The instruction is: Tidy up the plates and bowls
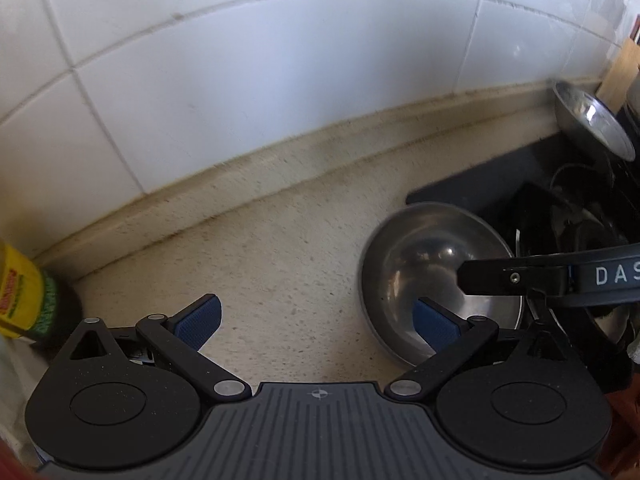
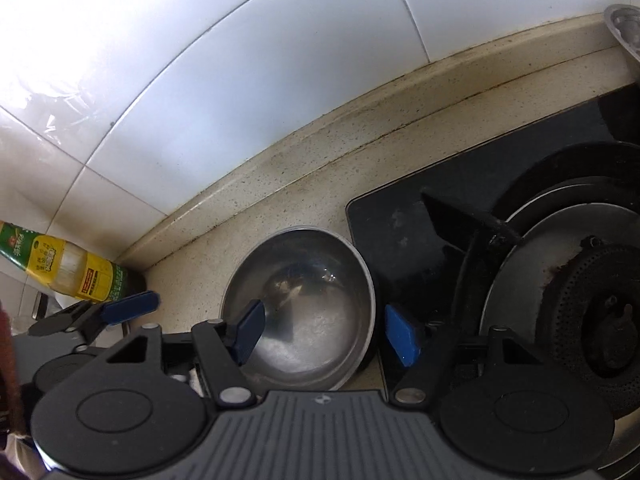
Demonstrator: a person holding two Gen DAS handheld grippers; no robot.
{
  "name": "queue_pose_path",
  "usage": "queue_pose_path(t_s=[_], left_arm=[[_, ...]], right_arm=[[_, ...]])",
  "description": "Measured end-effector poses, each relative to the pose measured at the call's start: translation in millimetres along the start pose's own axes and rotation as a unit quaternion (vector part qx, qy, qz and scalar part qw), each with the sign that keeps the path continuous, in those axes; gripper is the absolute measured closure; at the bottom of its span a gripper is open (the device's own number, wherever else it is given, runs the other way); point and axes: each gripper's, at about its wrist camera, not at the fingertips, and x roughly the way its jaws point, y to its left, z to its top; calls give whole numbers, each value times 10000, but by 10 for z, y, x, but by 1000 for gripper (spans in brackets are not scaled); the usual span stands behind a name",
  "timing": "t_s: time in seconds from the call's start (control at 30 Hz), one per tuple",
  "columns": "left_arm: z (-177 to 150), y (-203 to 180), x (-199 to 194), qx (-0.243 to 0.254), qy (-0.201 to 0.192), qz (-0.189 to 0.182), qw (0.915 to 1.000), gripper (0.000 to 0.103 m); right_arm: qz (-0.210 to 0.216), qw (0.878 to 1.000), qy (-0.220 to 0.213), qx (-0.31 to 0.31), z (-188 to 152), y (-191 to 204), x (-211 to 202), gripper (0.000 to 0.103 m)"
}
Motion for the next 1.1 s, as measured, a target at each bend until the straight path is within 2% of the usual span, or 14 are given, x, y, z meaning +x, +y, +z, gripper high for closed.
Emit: queue_pose_path(t_s=[0.2,0.37,0.43,0.5,0.57,0.67,0.7,0.8,0.9,1.0,1.07,1.1], left_arm=[[53,-59,174,333,217,-59,9992,0],[87,-66,287,383,355,-168,9985,3],[89,-63,342,337,440,-243,9982,7],[78,-53,390,261,558,-401,9973,21],[69,-46,407,210,623,-582,9961,23],[67,-55,387,215,551,-651,9961,21],[72,-55,383,215,520,-595,9966,21],[72,-28,348,155,444,-759,9960,22],[48,-8,326,185,382,-834,9956,22],[35,11,378,228,457,-801,9955,21],[26,33,392,219,504,-701,9960,21],[26,60,385,193,505,-706,9960,21]], right_arm=[[116,9999,33,107,24,-2,23,39],[203,9998,47,19,23,14,52,39],[236,9997,74,29,39,19,66,38],[256,9996,88,58,42,32,66,38],[348,9993,85,120,53,29,52,38],[800,9956,272,397,61,2,98,39],[795,9954,323,430,55,5,127,39],[622,9967,358,381,32,8,197,39],[632,9965,413,368,18,14,212,39],[644,9964,428,352,-12,22,230,49],[676,9959,431,424,-17,2,240,65],[686,9956,445,462,-20,-19,252,69]])
